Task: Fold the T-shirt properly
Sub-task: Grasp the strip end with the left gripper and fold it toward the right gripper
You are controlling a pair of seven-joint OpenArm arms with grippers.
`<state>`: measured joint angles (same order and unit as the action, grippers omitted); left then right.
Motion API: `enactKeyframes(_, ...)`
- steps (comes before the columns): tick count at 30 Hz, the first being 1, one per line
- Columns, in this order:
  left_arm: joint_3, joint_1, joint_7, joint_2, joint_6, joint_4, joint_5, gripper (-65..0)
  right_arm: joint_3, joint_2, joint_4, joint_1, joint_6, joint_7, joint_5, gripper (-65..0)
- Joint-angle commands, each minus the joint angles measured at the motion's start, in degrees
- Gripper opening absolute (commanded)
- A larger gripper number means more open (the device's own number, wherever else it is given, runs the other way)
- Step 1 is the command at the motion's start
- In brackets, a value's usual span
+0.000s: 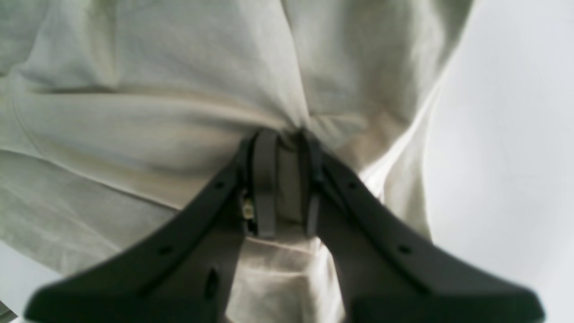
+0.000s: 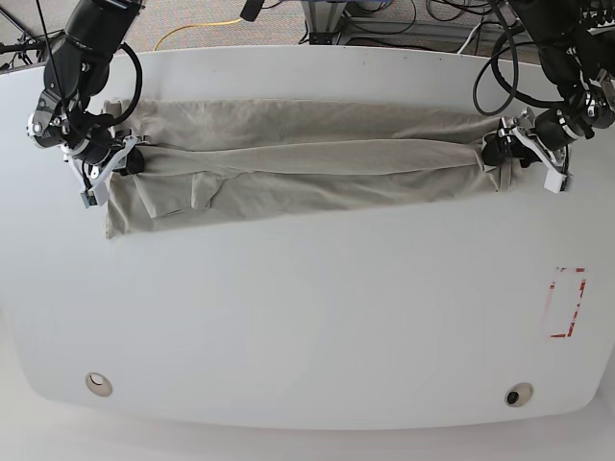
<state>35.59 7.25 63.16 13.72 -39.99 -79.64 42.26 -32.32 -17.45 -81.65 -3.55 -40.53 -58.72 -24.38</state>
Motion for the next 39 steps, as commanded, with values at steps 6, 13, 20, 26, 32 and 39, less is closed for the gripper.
enactKeyframes(6,-2.23,-0.43,1.24,0.57,-0.01,-0.32,-1.43,-56.7,-0.61,-0.61,-0.16,-0.1,0.53,-2.42,2.45,-57.2)
enactKeyframes(13,-2.41,0.89,1.59,0.22,-0.01,-9.29,-1.07,-61.5,-0.52,-0.61,-0.16,-0.1,0.53,-2.42,2.45,-57.2)
enactKeyframes(20,-6.1,0.18,8.98,-3.21,-0.01,-24.23,-1.07,-61.4,-0.34,-0.61,-0.16,-0.1,0.53,-2.34,2.36,-57.2)
enactKeyframes(26,-15.86,-1.05,12.84,-6.55,-0.01,-31.35,-1.07,-61.2,-0.34,-0.61,-0.16,-0.1,0.53,-2.34,2.36,-57.2)
enactKeyframes(32,-27.11,-4.04,12.58,-10.15,-0.01,-31.18,-3.8,-61.0,-0.34,-0.61,-0.16,0.08,0.53,-2.34,2.45,-57.2)
enactKeyframes(39,-34.5,-8.61,12.58,-18.07,-0.01,-29.68,-13.21,-61.0,-0.34,-0.61,-0.16,0.17,0.53,-2.25,2.45,-57.2)
